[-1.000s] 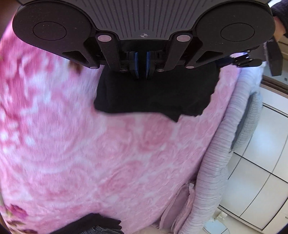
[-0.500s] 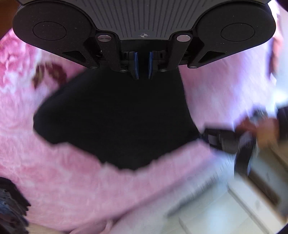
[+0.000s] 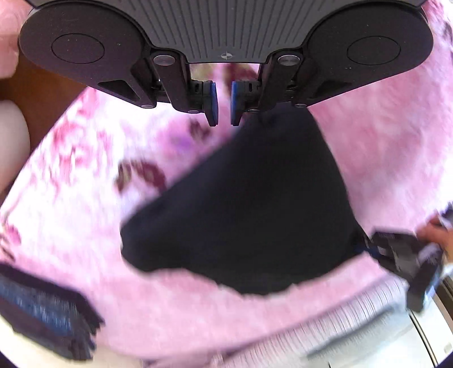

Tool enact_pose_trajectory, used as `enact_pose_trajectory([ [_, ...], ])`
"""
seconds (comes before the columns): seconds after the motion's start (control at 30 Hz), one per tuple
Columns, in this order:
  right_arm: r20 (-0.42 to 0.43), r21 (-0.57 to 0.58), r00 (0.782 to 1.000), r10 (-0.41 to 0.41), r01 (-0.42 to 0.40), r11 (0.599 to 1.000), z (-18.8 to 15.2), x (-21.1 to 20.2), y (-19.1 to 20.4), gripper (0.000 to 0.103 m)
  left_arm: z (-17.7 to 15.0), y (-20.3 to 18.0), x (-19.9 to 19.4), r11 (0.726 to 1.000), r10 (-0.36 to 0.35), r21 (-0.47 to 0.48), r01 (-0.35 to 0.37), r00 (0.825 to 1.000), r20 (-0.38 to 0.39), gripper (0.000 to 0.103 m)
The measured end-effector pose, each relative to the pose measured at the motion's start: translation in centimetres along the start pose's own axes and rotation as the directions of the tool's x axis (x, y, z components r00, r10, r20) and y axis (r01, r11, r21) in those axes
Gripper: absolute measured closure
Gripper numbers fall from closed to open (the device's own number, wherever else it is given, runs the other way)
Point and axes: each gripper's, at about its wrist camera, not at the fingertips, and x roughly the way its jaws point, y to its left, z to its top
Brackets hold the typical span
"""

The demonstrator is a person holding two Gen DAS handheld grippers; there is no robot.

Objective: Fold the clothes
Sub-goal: 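Straighten the folded edge with the right gripper, then open both grippers, then grasp the folded jacket edge with the left gripper while the right gripper grasps its other side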

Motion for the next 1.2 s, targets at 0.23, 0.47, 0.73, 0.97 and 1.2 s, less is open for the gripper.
enact_pose_trajectory([
  [0.23, 0.040, -0.022, 0.998, 0.047, -0.046, 0.999, 3.3, 1.4, 2.8, 0.091, 0.5, -0.2, -1.0, 1.000, -0.001, 0.000, 0.001, 1.000, -0.004, 0.087],
  [0.47, -0.057, -0.041, 0.997, 0.046, -0.048, 0.998, 3.1, 6.5, 2.9, 0.092, 0.5, -0.6, 0.6, 1.000, -0.016, -0.004, 0.016, 1.000, -0.017, 0.088],
  [0.73, -0.110, -0.039, 0.993, 0.042, -0.047, 0.998, 3.5, 6.3, 2.9, 0.092, 0.5, -0.7, 1.0, 0.999, -0.019, 0.033, 0.019, 0.999, -0.028, 0.089],
  [0.97, -0.047, 0.000, 0.996, -0.077, 0.077, 0.997, 3.8, 1.2, 3.6, 0.091, -0.7, -0.2, -2.9, 0.998, -0.008, 0.070, 0.006, 1.000, 0.021, 0.079],
  [1.2, 0.003, 0.124, 0.999, -0.051, 0.051, 0.991, 3.9, -0.6, 1.0, 0.022, 0.6, -1.9, -6.7, 0.995, -0.096, 0.005, 0.096, 0.987, 0.131, 0.071],
])
